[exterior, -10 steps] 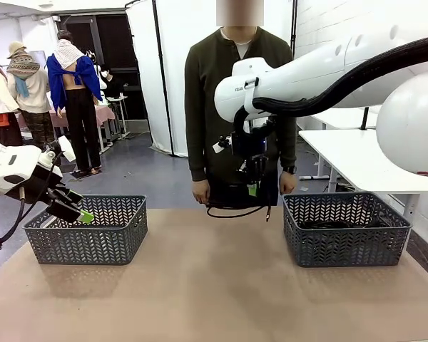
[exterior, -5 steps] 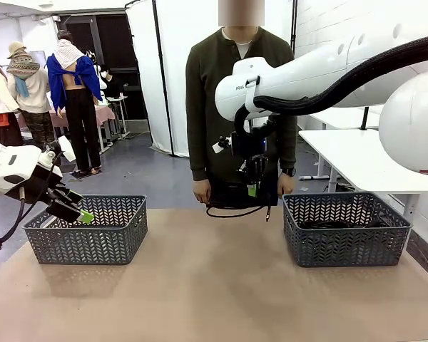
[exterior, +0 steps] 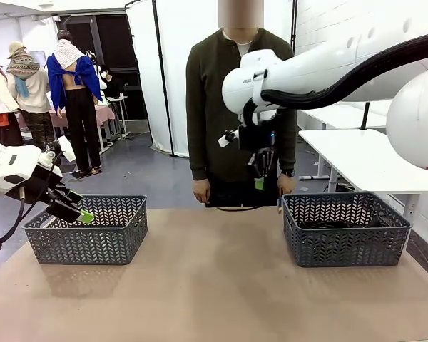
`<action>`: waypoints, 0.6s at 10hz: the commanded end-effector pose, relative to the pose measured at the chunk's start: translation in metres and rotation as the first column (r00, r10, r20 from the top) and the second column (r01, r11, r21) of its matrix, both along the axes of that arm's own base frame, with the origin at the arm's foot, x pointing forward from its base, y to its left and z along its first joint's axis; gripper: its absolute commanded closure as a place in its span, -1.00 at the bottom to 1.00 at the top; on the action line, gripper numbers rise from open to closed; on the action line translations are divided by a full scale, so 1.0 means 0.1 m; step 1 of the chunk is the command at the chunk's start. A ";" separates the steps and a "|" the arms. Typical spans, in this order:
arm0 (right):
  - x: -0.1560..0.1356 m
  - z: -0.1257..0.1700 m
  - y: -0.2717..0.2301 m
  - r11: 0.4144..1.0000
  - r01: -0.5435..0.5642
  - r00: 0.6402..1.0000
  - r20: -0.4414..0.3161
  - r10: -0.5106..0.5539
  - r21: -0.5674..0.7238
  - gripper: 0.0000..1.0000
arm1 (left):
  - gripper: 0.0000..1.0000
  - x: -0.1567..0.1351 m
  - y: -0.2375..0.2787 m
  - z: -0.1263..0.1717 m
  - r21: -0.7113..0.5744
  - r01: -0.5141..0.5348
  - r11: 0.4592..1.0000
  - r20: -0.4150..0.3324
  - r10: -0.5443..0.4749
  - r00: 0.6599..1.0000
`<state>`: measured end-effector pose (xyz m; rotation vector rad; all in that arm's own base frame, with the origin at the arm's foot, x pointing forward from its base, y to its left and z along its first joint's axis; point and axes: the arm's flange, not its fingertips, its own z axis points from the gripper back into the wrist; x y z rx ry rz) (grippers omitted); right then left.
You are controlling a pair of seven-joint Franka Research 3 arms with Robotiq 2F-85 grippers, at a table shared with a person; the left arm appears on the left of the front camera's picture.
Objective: Organize the cables according to human instructions.
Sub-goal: Pick up a bundle of cables and place it in the basket indicated by the human.
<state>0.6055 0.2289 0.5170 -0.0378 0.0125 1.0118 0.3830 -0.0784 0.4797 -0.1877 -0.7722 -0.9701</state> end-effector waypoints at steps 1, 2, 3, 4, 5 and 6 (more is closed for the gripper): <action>0.08 0.13 -0.43 0.995 -0.097 0.995 -0.005 0.097 -0.010 1.00 | -1.00 0.03 0.02 -0.02 -0.007 0.010 1.000 -0.001 -0.010 1.000; 0.13 0.20 -0.63 0.989 -0.147 0.989 -0.003 0.147 -0.018 1.00 | -1.00 0.03 0.02 -0.02 -0.007 0.010 1.000 -0.001 -0.010 1.000; 0.16 0.25 -0.80 0.982 -0.189 0.982 0.016 0.189 -0.029 1.00 | -1.00 0.03 0.02 -0.02 -0.007 0.010 1.000 -0.001 -0.010 1.000; 0.20 0.28 -0.99 0.970 -0.241 0.970 0.010 0.241 -0.018 1.00 | -1.00 0.03 0.02 -0.02 -0.007 0.010 1.000 -0.001 -0.010 1.000; 0.24 0.30 -1.17 0.958 -0.288 0.957 0.028 0.288 -0.014 1.00 | -1.00 0.03 0.02 -0.02 -0.007 0.010 1.000 -0.001 -0.010 1.000; 0.29 0.29 -1.36 0.937 -0.349 0.937 0.031 0.349 0.006 1.00 | -1.00 0.03 0.02 -0.02 -0.007 0.010 1.000 -0.001 -0.010 1.000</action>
